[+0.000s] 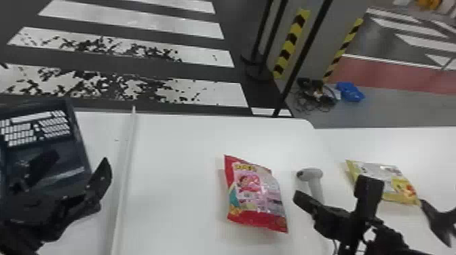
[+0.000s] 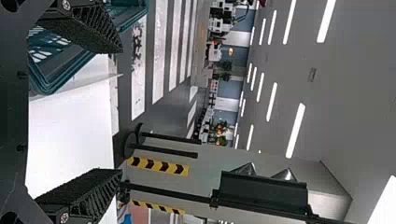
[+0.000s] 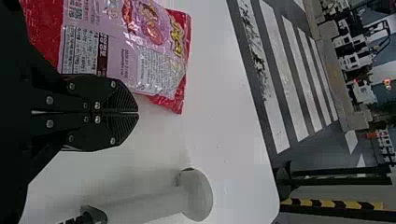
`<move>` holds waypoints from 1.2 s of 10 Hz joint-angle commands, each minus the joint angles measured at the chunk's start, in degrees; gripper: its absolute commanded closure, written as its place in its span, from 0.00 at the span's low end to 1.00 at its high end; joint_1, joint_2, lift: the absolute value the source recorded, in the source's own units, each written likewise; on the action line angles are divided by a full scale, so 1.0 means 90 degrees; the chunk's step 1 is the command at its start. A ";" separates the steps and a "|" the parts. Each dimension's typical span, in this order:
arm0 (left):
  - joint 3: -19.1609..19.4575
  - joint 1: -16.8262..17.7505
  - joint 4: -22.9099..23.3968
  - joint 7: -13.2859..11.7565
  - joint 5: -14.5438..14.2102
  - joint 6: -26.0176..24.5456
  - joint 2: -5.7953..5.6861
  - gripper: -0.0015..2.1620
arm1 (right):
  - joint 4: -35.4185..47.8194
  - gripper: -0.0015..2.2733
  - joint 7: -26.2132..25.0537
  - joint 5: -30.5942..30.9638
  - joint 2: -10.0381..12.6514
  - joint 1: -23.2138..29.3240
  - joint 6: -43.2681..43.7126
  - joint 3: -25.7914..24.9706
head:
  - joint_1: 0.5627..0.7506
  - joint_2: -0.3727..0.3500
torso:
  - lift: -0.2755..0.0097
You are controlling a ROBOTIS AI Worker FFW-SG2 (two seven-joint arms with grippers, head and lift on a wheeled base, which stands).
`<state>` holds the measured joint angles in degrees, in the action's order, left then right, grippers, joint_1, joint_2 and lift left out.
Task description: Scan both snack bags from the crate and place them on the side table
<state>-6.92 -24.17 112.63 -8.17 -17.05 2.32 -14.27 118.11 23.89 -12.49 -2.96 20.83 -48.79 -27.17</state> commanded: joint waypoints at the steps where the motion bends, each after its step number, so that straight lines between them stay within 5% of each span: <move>1: -0.0002 0.0000 -0.0005 0.0000 0.0000 0.0000 0.0003 0.04 | 0.0372 0.99 0.0197 -0.0195 0.0085 0.0235 -0.0004 0.0167 | 0.70 0.14 | 0.63; 4: 0.0047 -0.0049 0.0005 0.0000 0.0000 0.0000 0.0003 0.04 | 0.0372 0.99 0.0216 -0.0205 0.0085 0.0137 0.0054 -0.0018 | 0.70 0.20 | 0.63; 5: 0.0056 -0.0049 0.0005 0.0000 -0.0010 0.0020 0.0003 0.04 | 0.0372 0.81 0.0226 -0.0205 0.0066 0.0127 0.0074 -0.0155 | 0.70 0.19 | 0.63; 7: 0.0076 -0.0059 0.0063 0.0000 -0.0010 0.0059 0.0003 0.04 | 0.0372 0.18 0.0617 -0.0126 -0.0061 0.0118 0.0113 -0.0409 | 0.70 0.16 | 0.63; 10: 0.0105 -0.0068 0.0044 0.0000 -0.0039 0.0059 0.0023 0.04 | 0.0001 0.18 0.0773 0.0782 -0.0159 -0.0205 0.0074 -0.0048 | 0.70 0.14 | 0.63; 11: 0.0125 -0.0098 0.0044 0.0010 -0.0039 0.0059 0.0023 0.04 | -0.0282 0.31 0.0832 0.0811 -0.0305 -0.0351 0.0093 0.0118 | 0.70 0.14 | 0.63; 12: 0.0164 -0.0137 0.0053 0.0010 -0.0039 0.0059 0.0023 0.04 | -0.0565 0.65 0.0832 0.0860 -0.0325 -0.0566 0.0054 0.0226 | 0.70 0.15 | 0.63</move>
<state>-5.63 -25.23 113.06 -8.12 -17.40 2.76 -14.06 114.42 31.37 -5.06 -5.69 16.71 -48.17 -25.64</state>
